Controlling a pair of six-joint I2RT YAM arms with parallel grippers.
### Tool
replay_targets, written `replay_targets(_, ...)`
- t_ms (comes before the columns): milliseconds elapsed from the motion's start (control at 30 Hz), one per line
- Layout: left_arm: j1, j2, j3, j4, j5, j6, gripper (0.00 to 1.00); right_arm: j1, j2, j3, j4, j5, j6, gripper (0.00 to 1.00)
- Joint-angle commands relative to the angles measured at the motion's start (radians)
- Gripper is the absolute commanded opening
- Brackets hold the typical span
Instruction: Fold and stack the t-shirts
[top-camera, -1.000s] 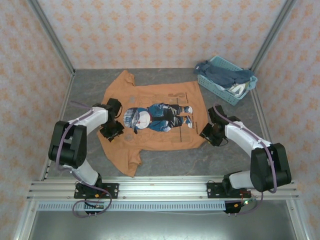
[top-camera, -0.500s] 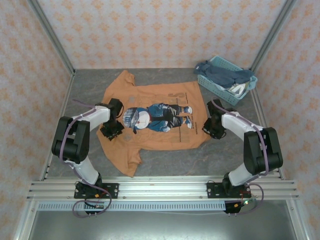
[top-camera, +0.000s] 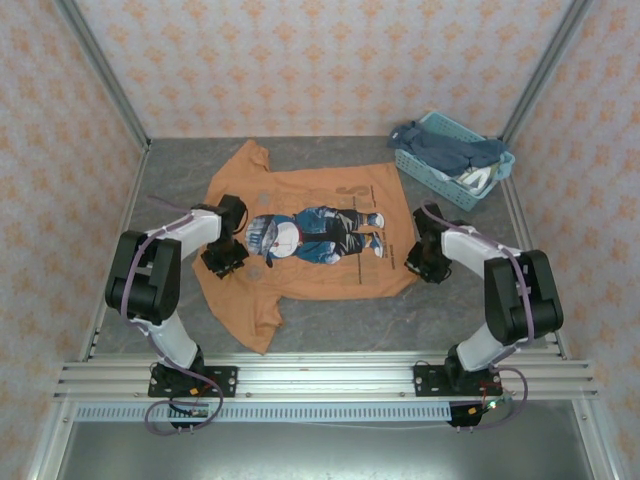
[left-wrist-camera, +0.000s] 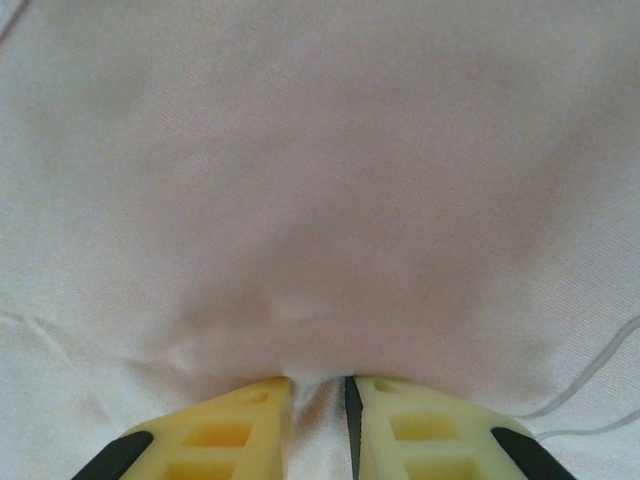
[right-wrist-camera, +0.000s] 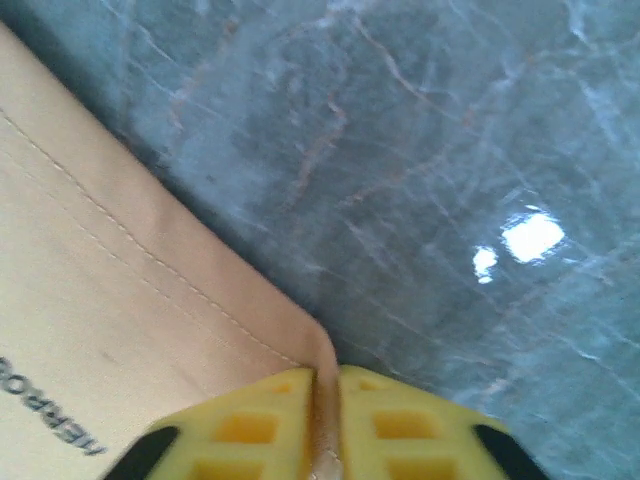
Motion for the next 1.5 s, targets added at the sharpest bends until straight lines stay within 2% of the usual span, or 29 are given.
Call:
replay_targets(0,0.004,0.022,0.014,-0.021,-0.058,0.026,0.22,-0.002,-0.011,0.017,-0.01,0.036,-0.007,0.05)
replay_targets(67,0.004,0.019,0.015,-0.021,-0.062,0.028,0.21,0.0,-0.071,0.018,-0.046,0.046,-0.004,0.0)
replay_targets(233,-0.002,0.007,0.014,-0.015,-0.064,0.031,0.21,0.011,-0.207,0.066,-0.188,0.045,-0.008,0.0)
replay_targets(400,-0.005,-0.005,0.03,-0.029,-0.082,0.041,0.2,0.022,-0.223,0.151,-0.336,0.031,-0.023,0.0)
replay_targets(567,-0.005,0.004,0.058,-0.038,-0.09,0.051,0.2,0.022,-0.1,0.224,-0.35,0.013,-0.042,0.0)
replay_targets(867,-0.006,0.053,0.106,-0.032,-0.127,0.076,0.2,0.015,0.28,0.427,-0.258,0.076,-0.089,0.0)
replay_targets(967,-0.007,0.065,0.123,-0.03,-0.14,0.096,0.21,0.009,0.356,0.486,-0.27,0.104,-0.097,0.0)
replay_targets(1000,-0.007,0.065,0.131,-0.034,-0.142,0.1,0.21,0.006,0.361,0.49,-0.268,0.105,-0.096,0.03)
replay_targets(1133,-0.028,-0.025,0.133,-0.055,-0.165,0.112,0.26,-0.006,0.276,0.448,-0.261,0.143,-0.077,0.34)
replay_targets(1200,-0.046,-0.084,0.121,-0.087,-0.187,0.113,0.32,-0.011,0.194,0.393,-0.261,0.165,-0.058,0.42)
replay_targets(1267,-0.053,-0.142,0.089,-0.119,-0.179,0.093,0.38,-0.016,0.097,0.307,-0.249,0.157,-0.029,0.44)
replay_targets(1300,-0.054,-0.162,0.072,-0.136,-0.171,0.078,0.39,-0.016,0.058,0.264,-0.236,0.144,-0.017,0.42)
replay_targets(1367,-0.054,-0.201,0.025,-0.175,-0.145,0.038,0.39,-0.016,-0.017,0.164,-0.201,0.087,0.021,0.31)
replay_targets(1467,-0.064,-0.25,-0.045,-0.212,-0.093,-0.009,0.41,-0.017,-0.083,0.043,-0.126,0.016,0.055,0.29)
